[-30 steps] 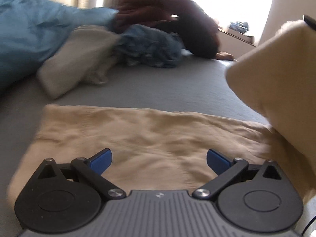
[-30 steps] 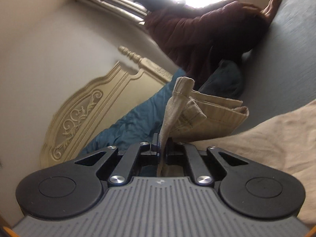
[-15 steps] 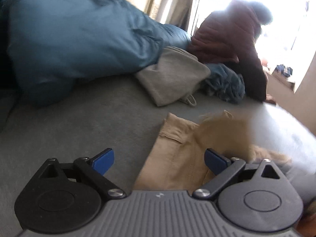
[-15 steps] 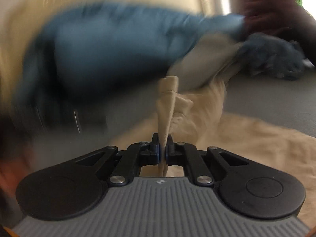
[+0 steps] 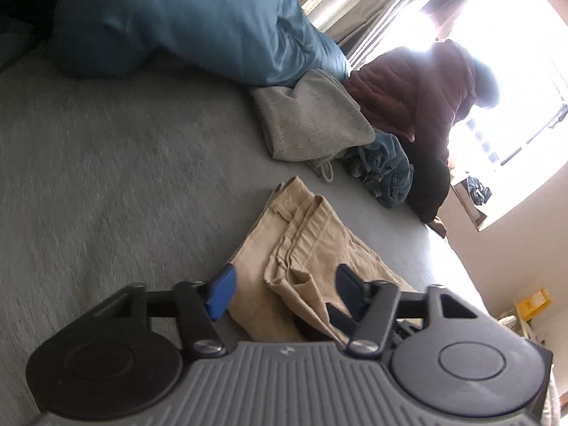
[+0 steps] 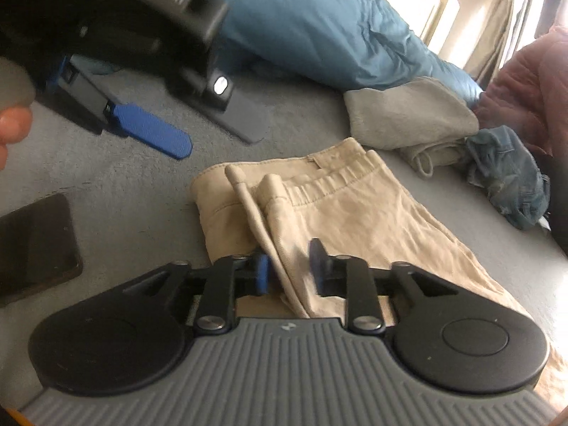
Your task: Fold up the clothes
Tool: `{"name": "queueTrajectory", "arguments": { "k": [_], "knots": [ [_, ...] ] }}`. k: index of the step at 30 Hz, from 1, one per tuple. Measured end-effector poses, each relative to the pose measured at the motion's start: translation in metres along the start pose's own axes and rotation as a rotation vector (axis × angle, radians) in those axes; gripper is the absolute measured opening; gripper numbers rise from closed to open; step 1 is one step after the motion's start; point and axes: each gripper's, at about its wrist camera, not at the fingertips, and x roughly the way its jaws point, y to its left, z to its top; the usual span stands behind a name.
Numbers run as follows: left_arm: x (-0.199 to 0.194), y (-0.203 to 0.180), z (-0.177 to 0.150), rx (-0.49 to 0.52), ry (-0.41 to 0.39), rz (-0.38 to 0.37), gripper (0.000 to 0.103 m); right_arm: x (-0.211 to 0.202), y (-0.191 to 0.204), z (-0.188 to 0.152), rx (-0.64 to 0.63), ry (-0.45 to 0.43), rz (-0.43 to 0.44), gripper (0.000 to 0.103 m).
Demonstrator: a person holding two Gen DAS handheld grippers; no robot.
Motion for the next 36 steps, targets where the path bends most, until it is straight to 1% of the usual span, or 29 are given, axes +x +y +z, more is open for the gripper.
{"name": "queueTrajectory", "arguments": {
  "k": [1, 2, 3, 5, 6, 9, 10, 11, 13, 14, 15, 17, 19, 22, 24, 26, 29, 31, 34, 35, 36],
  "knots": [
    [-0.001, 0.002, -0.001, -0.005, 0.000, 0.002, 0.051, 0.001, -0.003, 0.001, 0.021, -0.002, 0.007, 0.033],
    [-0.002, 0.002, -0.002, -0.003, -0.004, 0.009, 0.043, 0.000, -0.007, 0.001, 0.042, -0.015, 0.022, 0.046],
    [-0.003, 0.002, -0.003, 0.004, -0.009, 0.014, 0.042, -0.002, -0.011, 0.002, 0.064, -0.028, 0.039, 0.061],
    [-0.005, 0.001, -0.004, 0.023, -0.019, 0.025, 0.041, -0.006, -0.020, 0.002, 0.106, -0.055, 0.072, 0.063],
    [-0.006, 0.000, -0.005, 0.034, -0.025, 0.030, 0.040, -0.007, -0.020, 0.002, 0.104, -0.062, 0.072, 0.063],
    [-0.008, -0.002, -0.008, 0.040, -0.036, 0.053, 0.037, 0.001, -0.013, 0.003, 0.055, -0.053, 0.056, 0.063],
    [-0.008, -0.002, -0.009, 0.036, -0.038, 0.063, 0.035, 0.004, -0.011, 0.004, 0.041, -0.061, 0.057, 0.063],
    [-0.008, -0.004, -0.010, 0.042, -0.044, 0.100, 0.033, 0.006, -0.010, 0.005, 0.039, -0.071, 0.061, 0.061],
    [-0.006, -0.011, -0.011, 0.088, -0.062, 0.216, 0.029, 0.012, -0.011, 0.008, 0.059, -0.084, 0.093, 0.044],
    [-0.007, -0.011, -0.011, 0.090, -0.069, 0.235, 0.029, 0.015, -0.013, 0.009, 0.075, -0.080, 0.101, 0.022],
    [-0.008, -0.010, -0.010, 0.085, -0.076, 0.243, 0.029, 0.017, -0.015, 0.010, 0.091, -0.075, 0.108, 0.008],
    [-0.008, -0.008, -0.009, 0.072, -0.086, 0.266, 0.029, 0.015, -0.017, 0.014, 0.111, -0.100, 0.091, 0.005],
    [-0.008, -0.006, -0.007, 0.055, -0.095, 0.297, 0.026, 0.010, -0.017, 0.022, 0.123, -0.145, 0.072, 0.004],
    [-0.008, 0.000, -0.003, 0.009, -0.106, 0.309, 0.026, 0.001, -0.018, 0.033, 0.141, -0.212, 0.042, 0.005],
    [-0.008, 0.002, -0.001, -0.001, -0.108, 0.315, 0.026, 0.009, -0.012, 0.035, 0.113, -0.205, 0.050, 0.004],
    [-0.010, 0.002, -0.001, 0.002, -0.109, 0.319, 0.027, 0.023, -0.002, 0.029, 0.068, -0.162, 0.071, 0.005],
    [-0.012, 0.001, 0.000, 0.008, -0.123, 0.307, 0.027, 0.034, 0.006, 0.018, 0.045, -0.114, 0.114, 0.005],
    [-0.014, -0.001, 0.000, 0.018, -0.133, 0.292, 0.027, 0.034, 0.004, 0.016, 0.069, -0.117, 0.137, 0.006],
    [-0.014, -0.004, -0.001, 0.020, -0.137, 0.277, 0.027, 0.036, -0.007, 0.015, 0.154, -0.130, 0.179, 0.006],
    [-0.014, -0.006, -0.002, 0.019, -0.138, 0.273, 0.027, 0.035, -0.010, 0.016, 0.177, -0.140, 0.181, 0.006],
    [-0.015, -0.007, -0.002, 0.022, -0.140, 0.269, 0.027, 0.031, -0.011, 0.016, 0.193, -0.171, 0.165, 0.006]
  ]
}}
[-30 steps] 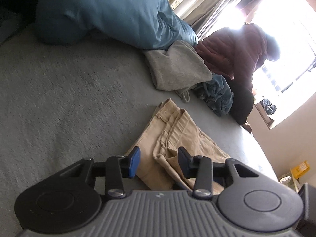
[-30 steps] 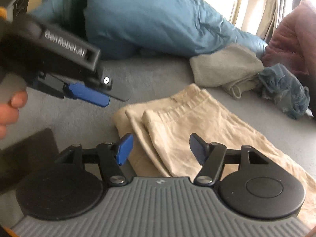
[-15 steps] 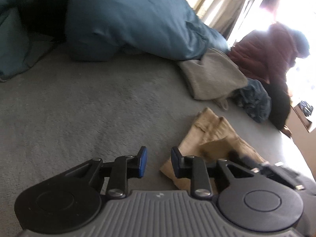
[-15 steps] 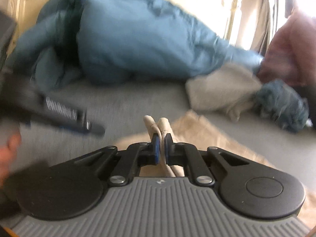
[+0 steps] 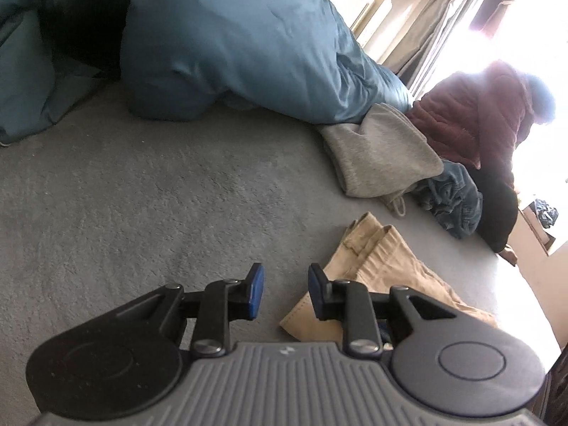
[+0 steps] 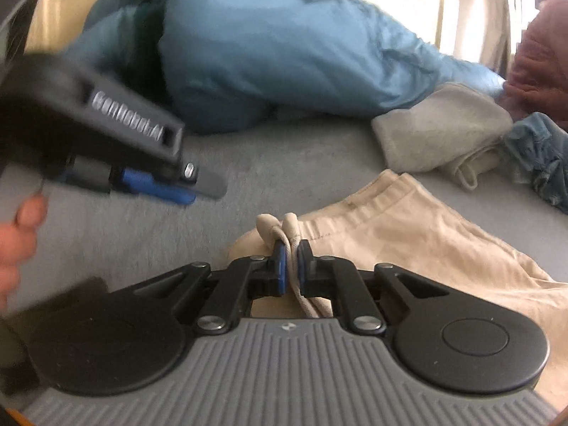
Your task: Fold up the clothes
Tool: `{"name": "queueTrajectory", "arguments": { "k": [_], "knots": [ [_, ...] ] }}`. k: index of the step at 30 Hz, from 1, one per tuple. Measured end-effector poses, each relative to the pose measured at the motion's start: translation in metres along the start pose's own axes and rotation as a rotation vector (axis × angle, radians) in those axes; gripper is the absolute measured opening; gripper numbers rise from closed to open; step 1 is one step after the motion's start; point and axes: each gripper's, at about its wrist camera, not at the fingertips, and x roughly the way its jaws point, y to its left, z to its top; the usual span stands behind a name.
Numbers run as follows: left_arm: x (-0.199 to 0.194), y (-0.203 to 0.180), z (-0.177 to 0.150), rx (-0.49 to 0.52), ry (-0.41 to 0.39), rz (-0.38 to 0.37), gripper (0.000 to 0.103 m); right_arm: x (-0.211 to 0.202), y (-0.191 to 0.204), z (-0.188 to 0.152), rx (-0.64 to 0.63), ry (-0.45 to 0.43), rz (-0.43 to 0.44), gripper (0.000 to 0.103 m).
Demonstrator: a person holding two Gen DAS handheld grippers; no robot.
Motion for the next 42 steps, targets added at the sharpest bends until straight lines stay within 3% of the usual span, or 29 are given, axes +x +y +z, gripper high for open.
{"name": "queueTrajectory", "arguments": {
  "k": [4, 6, 8, 10, 11, 15, 17, 20, 22, 28, 32, 36, 42],
  "knots": [
    [-0.006, -0.002, -0.001, 0.018, -0.024, -0.005, 0.027, -0.019, -0.001, 0.004, 0.061, -0.152, -0.062, 0.006],
    [-0.005, -0.002, -0.001, 0.013, -0.018, -0.005, 0.027, -0.013, 0.002, 0.000, 0.053, -0.113, -0.048, 0.008],
    [-0.004, -0.003, 0.000, 0.011, -0.003, -0.020, 0.027, 0.005, 0.007, -0.011, 0.007, 0.005, -0.006, 0.011],
    [-0.003, -0.004, -0.001, 0.016, 0.017, -0.054, 0.028, 0.003, 0.008, -0.017, -0.001, 0.011, 0.003, 0.011],
    [-0.003, -0.005, -0.001, 0.022, 0.027, -0.083, 0.033, 0.001, 0.007, -0.016, 0.005, 0.010, 0.010, 0.012],
    [-0.001, -0.007, -0.005, 0.018, 0.064, -0.220, 0.034, -0.001, 0.001, -0.010, 0.031, -0.006, 0.011, 0.009],
    [-0.002, -0.006, -0.005, -0.009, 0.073, -0.294, 0.037, -0.006, -0.016, -0.005, 0.166, -0.044, 0.020, 0.008],
    [0.007, 0.003, -0.004, -0.116, 0.141, -0.437, 0.051, -0.007, -0.041, -0.001, 0.359, -0.070, 0.099, 0.008],
    [0.016, 0.006, -0.005, -0.178, 0.187, -0.491, 0.057, 0.001, -0.033, -0.007, 0.306, -0.020, 0.115, 0.009],
    [0.031, -0.003, -0.012, -0.109, 0.201, -0.417, 0.057, -0.001, -0.027, -0.020, 0.255, 0.015, 0.146, 0.017],
    [0.037, -0.007, -0.013, -0.071, 0.204, -0.400, 0.056, -0.016, -0.029, -0.026, 0.227, 0.027, 0.157, 0.048],
    [0.042, -0.017, -0.016, -0.005, 0.202, -0.350, 0.054, -0.039, -0.044, -0.032, 0.250, 0.020, 0.131, 0.049],
    [0.055, -0.029, -0.019, 0.025, 0.169, -0.278, 0.042, -0.066, -0.078, -0.035, 0.334, -0.004, 0.055, 0.049]
  ]
}}
